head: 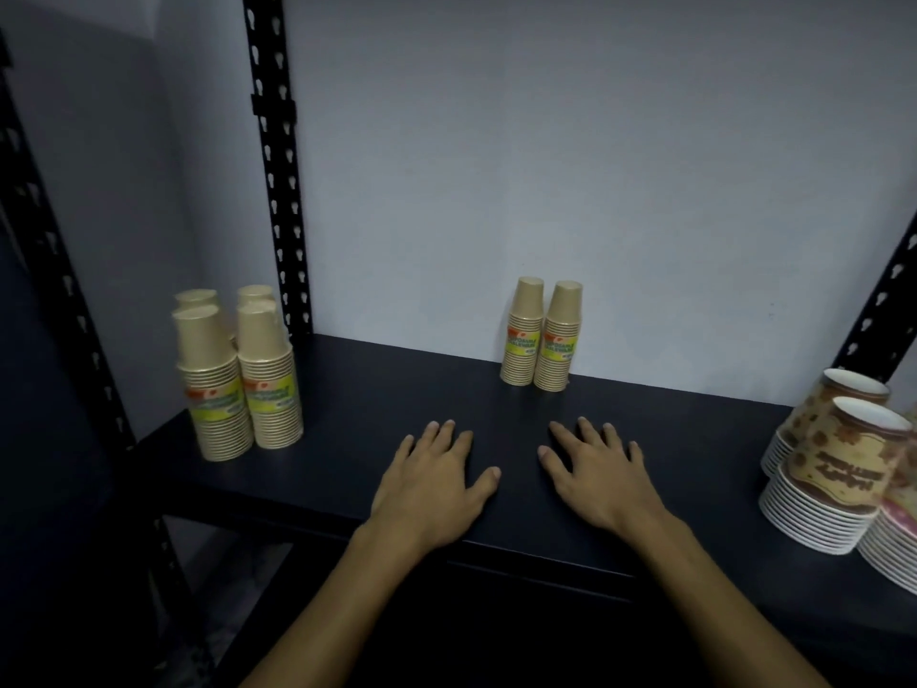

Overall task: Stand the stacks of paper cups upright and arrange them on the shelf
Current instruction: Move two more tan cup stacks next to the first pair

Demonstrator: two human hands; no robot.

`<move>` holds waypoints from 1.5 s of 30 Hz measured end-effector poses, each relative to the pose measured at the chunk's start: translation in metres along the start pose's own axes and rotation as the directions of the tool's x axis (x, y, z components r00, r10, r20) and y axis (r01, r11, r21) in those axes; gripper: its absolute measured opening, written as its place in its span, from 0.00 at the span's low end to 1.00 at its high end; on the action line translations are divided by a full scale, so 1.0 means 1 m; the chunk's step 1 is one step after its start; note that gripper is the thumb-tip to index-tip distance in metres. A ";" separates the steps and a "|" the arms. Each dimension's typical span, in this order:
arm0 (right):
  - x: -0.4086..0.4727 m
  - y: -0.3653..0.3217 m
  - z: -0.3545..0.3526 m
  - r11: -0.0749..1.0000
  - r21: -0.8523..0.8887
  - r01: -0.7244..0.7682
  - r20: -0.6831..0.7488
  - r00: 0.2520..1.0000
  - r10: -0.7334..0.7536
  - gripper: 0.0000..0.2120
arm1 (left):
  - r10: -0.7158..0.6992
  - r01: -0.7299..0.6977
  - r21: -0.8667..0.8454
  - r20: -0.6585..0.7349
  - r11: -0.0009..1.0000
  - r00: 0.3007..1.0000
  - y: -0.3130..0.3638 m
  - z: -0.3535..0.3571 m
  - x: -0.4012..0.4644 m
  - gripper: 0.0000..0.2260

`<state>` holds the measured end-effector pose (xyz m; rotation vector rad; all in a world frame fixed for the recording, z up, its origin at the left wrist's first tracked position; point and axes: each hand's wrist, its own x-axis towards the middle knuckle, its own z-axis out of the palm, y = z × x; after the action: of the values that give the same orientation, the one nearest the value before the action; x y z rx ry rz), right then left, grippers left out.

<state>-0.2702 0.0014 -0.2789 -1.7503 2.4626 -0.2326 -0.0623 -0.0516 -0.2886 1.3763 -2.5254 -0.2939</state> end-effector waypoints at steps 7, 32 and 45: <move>-0.023 -0.028 0.000 0.984 0.049 0.171 -0.056 0.984 -0.168 0.22 | 0.083 -0.085 -0.034 -0.065 0.996 0.994 -0.036 -0.024 -0.047 0.30; 0.026 -0.266 -0.004 0.425 0.768 0.479 -0.249 0.835 -0.491 0.27 | -0.382 0.157 -0.407 -0.559 0.900 0.736 -0.166 -0.123 -0.059 0.19; 0.021 -0.126 -0.010 0.430 0.730 0.531 -0.366 0.835 -0.410 0.26 | -0.037 -0.174 -0.333 -0.541 0.927 0.840 -0.087 -0.077 -0.010 0.17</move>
<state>-0.1621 -0.0580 -0.2452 -1.8727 1.3503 -1.3394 0.0367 -0.0938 -0.2421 1.0312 -1.9223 -0.2985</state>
